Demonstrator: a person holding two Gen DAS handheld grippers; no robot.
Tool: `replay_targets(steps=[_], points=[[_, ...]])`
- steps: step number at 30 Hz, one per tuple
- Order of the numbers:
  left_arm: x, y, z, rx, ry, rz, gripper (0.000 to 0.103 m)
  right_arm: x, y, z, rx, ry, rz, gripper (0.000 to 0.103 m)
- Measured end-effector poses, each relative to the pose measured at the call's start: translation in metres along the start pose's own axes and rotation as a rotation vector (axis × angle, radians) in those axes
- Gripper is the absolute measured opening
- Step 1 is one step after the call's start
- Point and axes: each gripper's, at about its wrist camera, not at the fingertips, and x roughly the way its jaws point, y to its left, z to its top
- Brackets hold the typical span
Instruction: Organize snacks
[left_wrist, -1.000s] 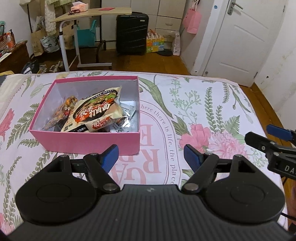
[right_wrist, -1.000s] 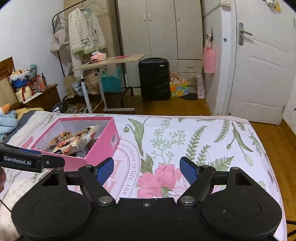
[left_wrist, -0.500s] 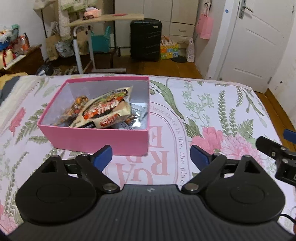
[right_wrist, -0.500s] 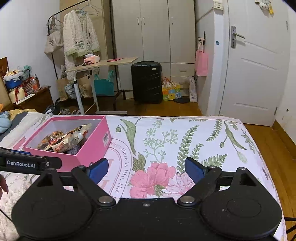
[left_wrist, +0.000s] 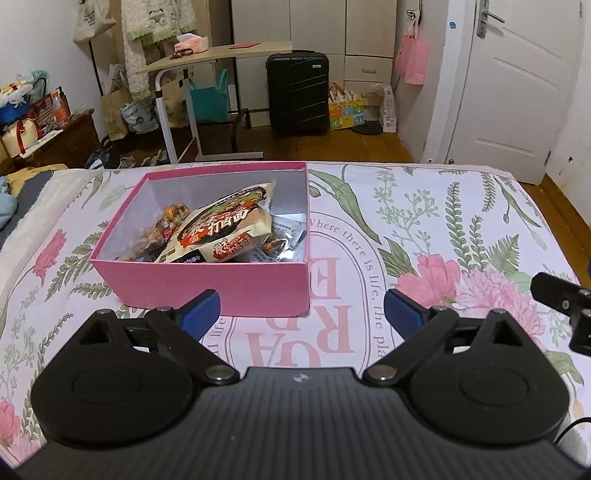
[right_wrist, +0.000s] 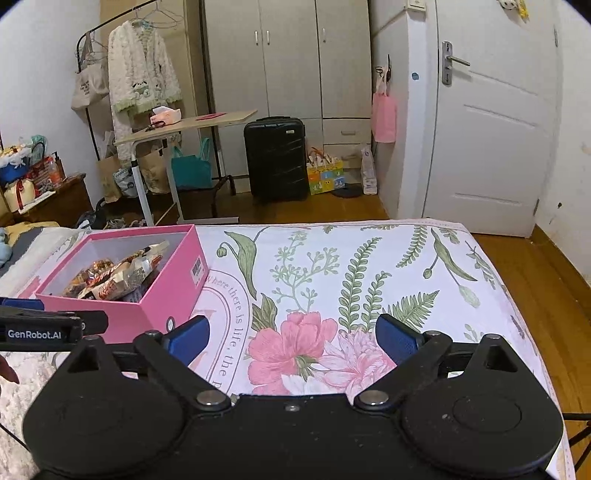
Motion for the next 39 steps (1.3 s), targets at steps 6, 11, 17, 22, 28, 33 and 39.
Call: replay_targets(steps=[6,11,17,22,28,33,39], points=[[-0.0048,-0.0019,-0.0025,-0.005,-0.025,-0.009,0.096,0.0006,0.0043,-0.0003,-0.009,0.021,-0.023,0.1],[-0.0074,0.0003,-0.0007,-0.025,-0.045,-0.006,0.096,0.0031,0.0042,0.0014,0.003,0.051,-0.079,0.1],[-0.0045,0.0004,-0.0008,-0.012,-0.045,0.033,0.096,0.0017,-0.0012,0.0027,0.022,0.07,-0.093,0.1],[-0.0026,-0.0002,-0.0019,-0.002,-0.032,0.024,0.096,0.0002,-0.0011,0.0037,0.025,0.08,-0.098,0.1],[-0.0032,0.0001,-0.004,-0.013,-0.023,-0.001,0.096,-0.0006,-0.0008,0.0033,0.02,0.08,-0.096,0.1],[-0.0018,-0.001,-0.0049,-0.025,-0.016,-0.004,0.096,-0.0012,-0.0001,0.0038,0.017,0.081,-0.1,0.1],[-0.001,-0.0025,-0.0056,-0.033,-0.011,0.007,0.1,0.0013,-0.0017,0.0036,0.013,0.093,-0.11,0.1]])
